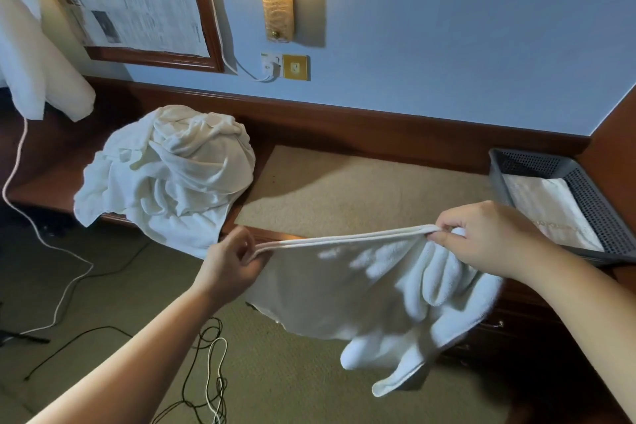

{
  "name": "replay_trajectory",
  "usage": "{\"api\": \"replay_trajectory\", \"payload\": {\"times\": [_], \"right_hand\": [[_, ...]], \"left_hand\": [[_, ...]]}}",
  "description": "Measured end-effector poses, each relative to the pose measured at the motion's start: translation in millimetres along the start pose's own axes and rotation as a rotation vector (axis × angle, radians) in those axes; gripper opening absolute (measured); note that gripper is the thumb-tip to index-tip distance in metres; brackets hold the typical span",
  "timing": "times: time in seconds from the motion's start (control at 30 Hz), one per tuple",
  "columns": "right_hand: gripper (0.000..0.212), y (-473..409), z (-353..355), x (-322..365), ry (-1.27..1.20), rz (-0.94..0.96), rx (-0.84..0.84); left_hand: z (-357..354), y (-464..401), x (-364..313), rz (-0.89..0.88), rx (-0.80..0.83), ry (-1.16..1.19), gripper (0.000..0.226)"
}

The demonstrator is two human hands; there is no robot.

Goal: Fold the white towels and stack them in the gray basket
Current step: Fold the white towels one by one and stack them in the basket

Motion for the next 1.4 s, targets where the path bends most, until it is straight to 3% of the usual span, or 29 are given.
{"api": "replay_trajectory", "payload": {"times": [0.07,0.17,0.33,0.4,0.53,0.63,0.8,0.9,1.0,1.07,1.17,1.4], "right_hand": [[0.028,-3,-1,2,-0.005,-0.005,0.005],[0.028,-7,-4,5,0.038,0.023,0.026],[0.031,-9,-11,2,0.136,0.039,0.081],[0.030,-9,-13,-1,0.143,0.034,0.087],[0.030,-8,-19,-14,0.113,0.002,0.074],[0.033,-10,-23,-25,0.079,-0.021,0.077],[0.042,-32,-29,-47,0.012,-0.089,0.117],[0.050,-55,-29,-72,-0.011,-0.142,0.225],[0.052,-86,-36,-114,-0.036,-0.184,0.352],[0.051,-111,-49,-148,-0.079,-0.214,0.370],[0.047,-153,-74,-197,-0.136,-0.263,0.322],[0.024,-238,-139,-275,-0.125,-0.304,0.397]], "left_hand": [[2,-7,2,0.161,0.144,0.076,0.024],[6,-14,7,0.117,0.201,-0.028,0.006],[2,-20,-5,0.091,0.288,-0.390,0.061],[-1,-22,-7,0.046,0.368,-0.524,0.070],[-9,-26,-7,-0.134,0.462,-0.554,0.034],[-20,-36,-9,-0.127,0.354,-0.317,0.012],[-49,-75,-18,-0.095,0.295,-0.291,0.037],[-64,-121,-21,-0.070,0.294,-0.487,0.019],[-76,-172,-14,0.043,0.473,-0.682,0.008],[-85,-202,-5,0.061,0.566,-0.780,0.029],[-107,-243,0,0.003,0.575,-0.831,0.061],[-179,-311,22,-0.042,0.558,-0.865,0.021]]}}
Point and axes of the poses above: each hand's wrist, its own y-axis away from the middle knuckle, its own z-axis out of the back of the hand, x = y × z, the point moved 2 cm from there along -y, towards the middle knuckle, and after that the axes turned 8 degrees about -x, right-handed, at the moved point
